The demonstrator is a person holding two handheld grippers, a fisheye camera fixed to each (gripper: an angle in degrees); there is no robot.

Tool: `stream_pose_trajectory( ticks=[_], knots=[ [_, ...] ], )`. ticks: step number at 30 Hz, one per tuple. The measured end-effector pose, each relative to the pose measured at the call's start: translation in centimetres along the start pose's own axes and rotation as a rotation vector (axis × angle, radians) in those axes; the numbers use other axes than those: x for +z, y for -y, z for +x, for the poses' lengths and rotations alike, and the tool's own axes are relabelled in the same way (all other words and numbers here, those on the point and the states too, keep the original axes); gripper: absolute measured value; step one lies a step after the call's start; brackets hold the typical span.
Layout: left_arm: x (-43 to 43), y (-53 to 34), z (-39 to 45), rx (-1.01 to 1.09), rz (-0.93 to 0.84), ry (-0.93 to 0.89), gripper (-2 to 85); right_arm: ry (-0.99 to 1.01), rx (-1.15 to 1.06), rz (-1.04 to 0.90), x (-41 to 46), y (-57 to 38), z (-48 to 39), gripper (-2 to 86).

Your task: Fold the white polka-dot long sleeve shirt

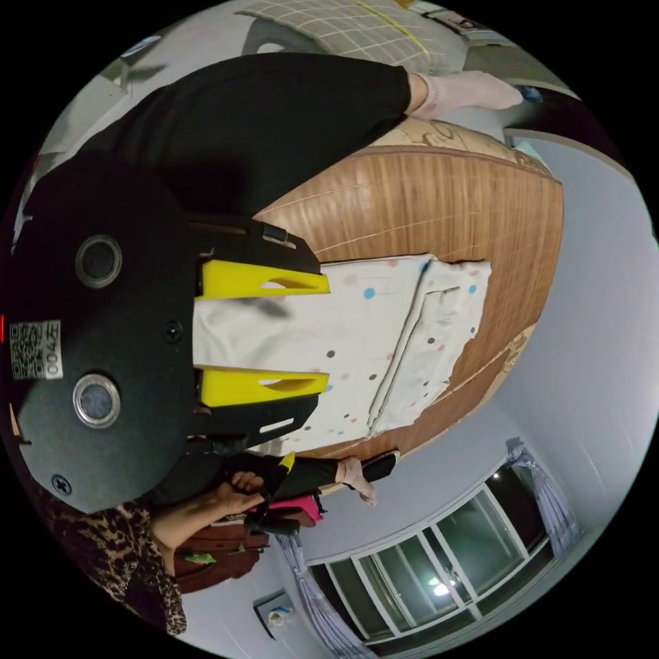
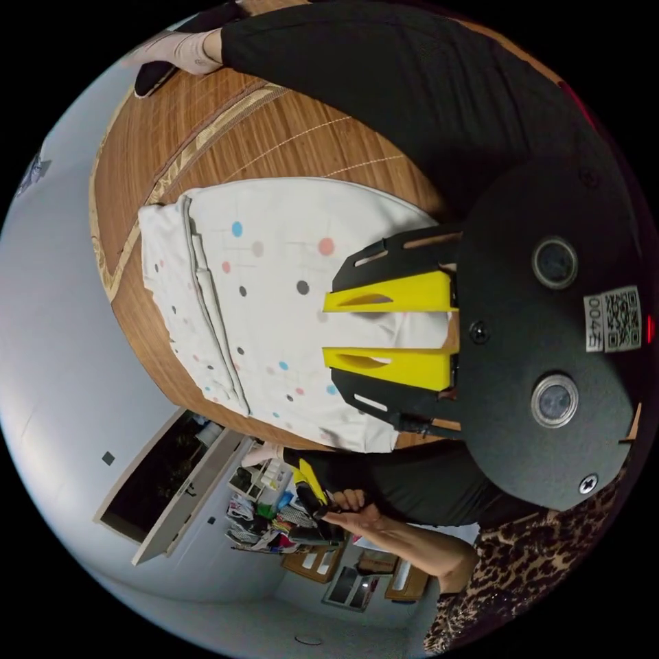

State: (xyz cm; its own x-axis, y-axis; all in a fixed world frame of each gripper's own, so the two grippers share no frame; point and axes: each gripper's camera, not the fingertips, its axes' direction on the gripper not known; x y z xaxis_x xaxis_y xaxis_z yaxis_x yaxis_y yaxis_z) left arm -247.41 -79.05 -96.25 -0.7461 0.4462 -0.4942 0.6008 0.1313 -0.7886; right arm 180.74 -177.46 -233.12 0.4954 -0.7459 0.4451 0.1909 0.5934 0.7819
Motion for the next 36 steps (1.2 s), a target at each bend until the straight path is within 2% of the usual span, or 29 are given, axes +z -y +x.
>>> stream_pose_trajectory(
  ticks=[4, 6, 9, 13, 19, 24, 36],
  knots=[
    [0.5, -1.0, 0.3, -0.001, -0.145, 0.05, 15.8, -0.037, -0.037, -0.025, 0.2, -2.2, -1.0, 8.1],
    [1.8, -0.8, -0.6, -0.036, -0.258, 0.022, 16.6, -0.052, -0.043, -0.024, 0.2, -3.1, -1.1, 7.6],
    [3.2, -0.5, -2.0, -0.097, -0.336, 0.017, 17.1, -0.048, -0.022, -0.031, 0.0, -4.1, -0.7, 7.1],
    [3.7, -0.3, -2.1, -0.119, -0.345, 0.082, 17.4, -0.025, -0.001, -0.028, -0.5, -5.4, -0.4, 6.7],
    [7.1, 0.2, -2.6, -0.155, -0.46, 0.109, 16.7, -0.022, -0.007, -0.029, -1.3, -7.1, -0.6, 6.0],
    [8.1, -0.4, -3.5, -0.203, -0.499, -0.024, 15.7, -0.014, -0.015, -0.024, -2.0, -8.3, -0.8, 5.4],
    [10.4, -3.1, -0.5, -0.168, -0.633, -0.049, 16.3, 0.018, 0.003, -0.014, -3.2, -9.4, -0.4, 5.1]
  ],
)
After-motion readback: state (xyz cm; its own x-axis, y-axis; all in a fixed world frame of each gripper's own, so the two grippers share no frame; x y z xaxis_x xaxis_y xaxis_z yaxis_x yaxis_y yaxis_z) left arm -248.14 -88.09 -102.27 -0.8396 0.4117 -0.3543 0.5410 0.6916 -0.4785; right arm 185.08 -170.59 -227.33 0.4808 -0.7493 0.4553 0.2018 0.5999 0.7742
